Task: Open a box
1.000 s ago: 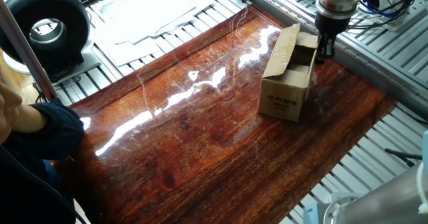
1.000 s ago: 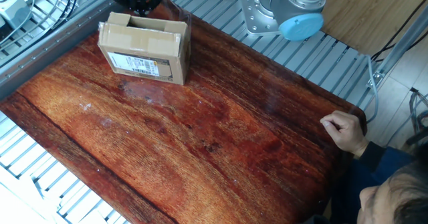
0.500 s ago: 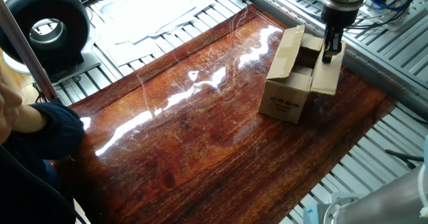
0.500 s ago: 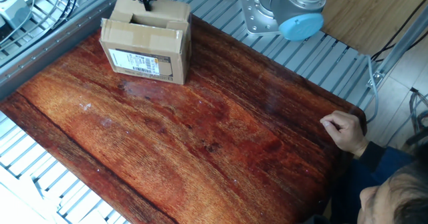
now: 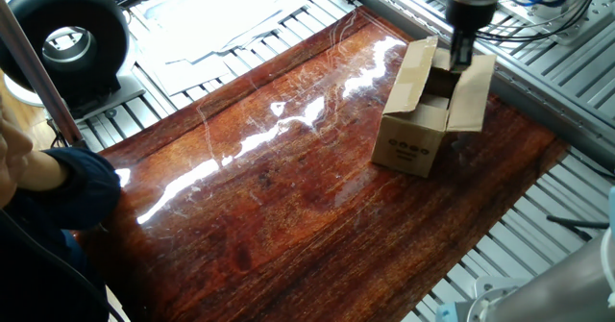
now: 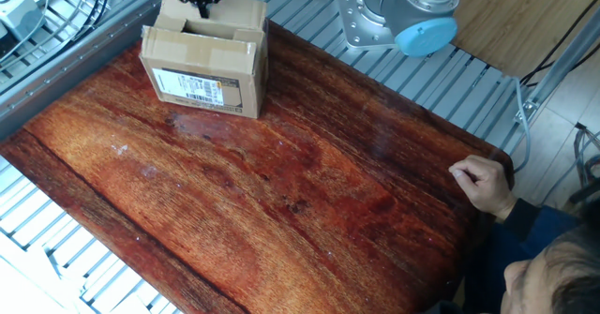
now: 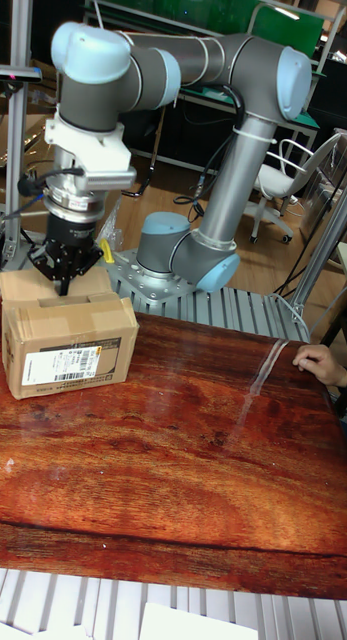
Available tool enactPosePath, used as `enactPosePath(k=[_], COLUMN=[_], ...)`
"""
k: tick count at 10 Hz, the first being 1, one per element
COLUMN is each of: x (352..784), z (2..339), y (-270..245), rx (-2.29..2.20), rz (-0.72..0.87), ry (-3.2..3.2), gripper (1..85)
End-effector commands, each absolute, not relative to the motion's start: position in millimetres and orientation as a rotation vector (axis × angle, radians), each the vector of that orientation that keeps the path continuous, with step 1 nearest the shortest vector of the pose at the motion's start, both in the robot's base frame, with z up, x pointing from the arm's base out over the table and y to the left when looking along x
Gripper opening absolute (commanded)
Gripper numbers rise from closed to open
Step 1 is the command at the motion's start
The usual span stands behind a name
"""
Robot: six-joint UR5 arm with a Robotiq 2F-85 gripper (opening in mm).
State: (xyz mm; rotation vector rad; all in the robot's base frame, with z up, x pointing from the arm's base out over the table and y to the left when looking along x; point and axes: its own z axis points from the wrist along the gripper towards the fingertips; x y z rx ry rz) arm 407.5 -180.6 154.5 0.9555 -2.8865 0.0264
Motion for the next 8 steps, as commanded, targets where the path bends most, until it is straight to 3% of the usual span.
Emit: enactPosePath(k=[1,4,8], x=[431.4,450.6,463.6], z=[149.9,148.5,173.7], y=[-169.2,-158.0,-133.6], rx=[0.956,0.941,0.88], rz=[0.022,0.021,0.006], ry=[-2.912,-2.933,-2.922], gripper=[1.0,1.0,1.0])
